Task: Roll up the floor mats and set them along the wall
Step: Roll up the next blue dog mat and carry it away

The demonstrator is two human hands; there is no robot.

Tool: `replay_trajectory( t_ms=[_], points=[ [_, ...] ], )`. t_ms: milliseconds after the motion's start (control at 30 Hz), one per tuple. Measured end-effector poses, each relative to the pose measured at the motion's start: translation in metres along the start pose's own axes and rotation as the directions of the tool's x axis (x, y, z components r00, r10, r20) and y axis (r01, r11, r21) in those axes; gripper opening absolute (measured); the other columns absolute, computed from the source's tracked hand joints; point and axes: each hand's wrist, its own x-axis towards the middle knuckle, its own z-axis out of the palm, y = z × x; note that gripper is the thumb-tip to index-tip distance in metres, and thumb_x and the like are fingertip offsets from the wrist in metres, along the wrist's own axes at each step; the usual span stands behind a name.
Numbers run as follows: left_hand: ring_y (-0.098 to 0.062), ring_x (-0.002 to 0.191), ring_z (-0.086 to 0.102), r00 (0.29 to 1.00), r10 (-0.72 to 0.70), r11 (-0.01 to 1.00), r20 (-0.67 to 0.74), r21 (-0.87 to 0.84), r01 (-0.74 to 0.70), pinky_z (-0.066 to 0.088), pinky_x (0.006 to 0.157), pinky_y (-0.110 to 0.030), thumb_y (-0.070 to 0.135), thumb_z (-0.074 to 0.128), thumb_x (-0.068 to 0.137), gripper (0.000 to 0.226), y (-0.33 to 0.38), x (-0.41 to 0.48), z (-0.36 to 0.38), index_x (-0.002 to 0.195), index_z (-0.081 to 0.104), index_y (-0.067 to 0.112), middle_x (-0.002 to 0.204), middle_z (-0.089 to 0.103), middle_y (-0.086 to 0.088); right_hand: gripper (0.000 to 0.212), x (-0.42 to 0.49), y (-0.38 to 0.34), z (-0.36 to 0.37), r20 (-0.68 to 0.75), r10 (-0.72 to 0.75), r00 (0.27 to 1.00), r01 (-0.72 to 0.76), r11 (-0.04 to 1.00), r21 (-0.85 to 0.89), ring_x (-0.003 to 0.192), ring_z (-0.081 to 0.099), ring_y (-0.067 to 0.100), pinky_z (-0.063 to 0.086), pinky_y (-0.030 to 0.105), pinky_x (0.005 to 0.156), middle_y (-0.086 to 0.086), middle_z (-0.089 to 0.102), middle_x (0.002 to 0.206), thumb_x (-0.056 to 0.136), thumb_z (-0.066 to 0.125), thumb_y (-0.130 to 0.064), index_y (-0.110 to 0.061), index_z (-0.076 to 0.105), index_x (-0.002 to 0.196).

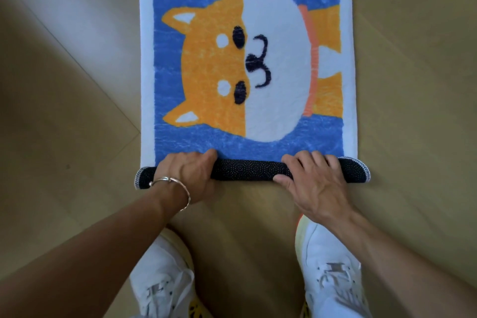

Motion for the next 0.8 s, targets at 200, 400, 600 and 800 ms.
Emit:
replay_trajectory(
  t_ms=[200,400,600,800],
  points=[
    [-0.030,0.081,0.053,0.916,0.101,0.995,-0.389,0.052,-0.087,0.040,0.075,-0.045,0.015,0.053,0.071,0.051,-0.007,-0.023,0.045,0.121,0.042,0.015,0.094,0.054,-0.010,0.047,0.014,0.004,0.003,-0.060,-0.075,0.995,0.075,0.997,-0.012,0.060,0.047,0.025,0.036,0.037,0.057,0.001,0.048,0.069,0.095,0.028,-0.051,-0.019,0.059,0.081],
    [-0.033,0.109,0.045,0.805,0.228,0.974,-0.548,0.134,-0.184,0.032,0.097,-0.053,0.014,0.043,0.081,0.053,0.016,-0.035,0.053,0.134,0.041,0.004,0.121,0.050,-0.016,0.043,0.010,-0.008,0.001,-0.013,0.043,0.999,-0.044,0.997,-0.060,0.065,0.048,0.026,0.033,0.038,0.061,0.004,0.051,0.074,0.092,0.030,-0.050,-0.018,0.058,0.086],
    [-0.028,0.081,0.051,0.903,0.041,0.999,-0.428,0.038,-0.027,0.033,0.077,-0.044,0.043,0.066,0.077,0.054,0.038,-0.016,0.054,0.117,0.043,0.016,0.093,0.056,-0.009,0.047,-0.005,-0.013,0.002,0.009,0.110,0.994,-0.110,0.994,0.021,0.074,0.050,0.027,0.031,0.039,0.071,0.004,0.055,0.084,0.093,0.028,-0.051,-0.017,0.060,0.099],
    [-0.024,0.094,0.050,0.982,0.103,0.989,-0.161,0.126,-0.083,0.034,0.080,-0.038,0.069,0.026,0.087,0.055,0.030,0.006,0.011,0.113,0.040,0.022,0.105,0.049,-0.002,0.047,-0.008,-0.013,-0.004,-0.053,0.036,0.998,-0.031,0.995,0.090,0.087,0.054,0.029,0.033,0.043,0.090,0.005,0.058,0.098,0.087,0.039,-0.050,-0.014,0.059,0.111]
  ],
)
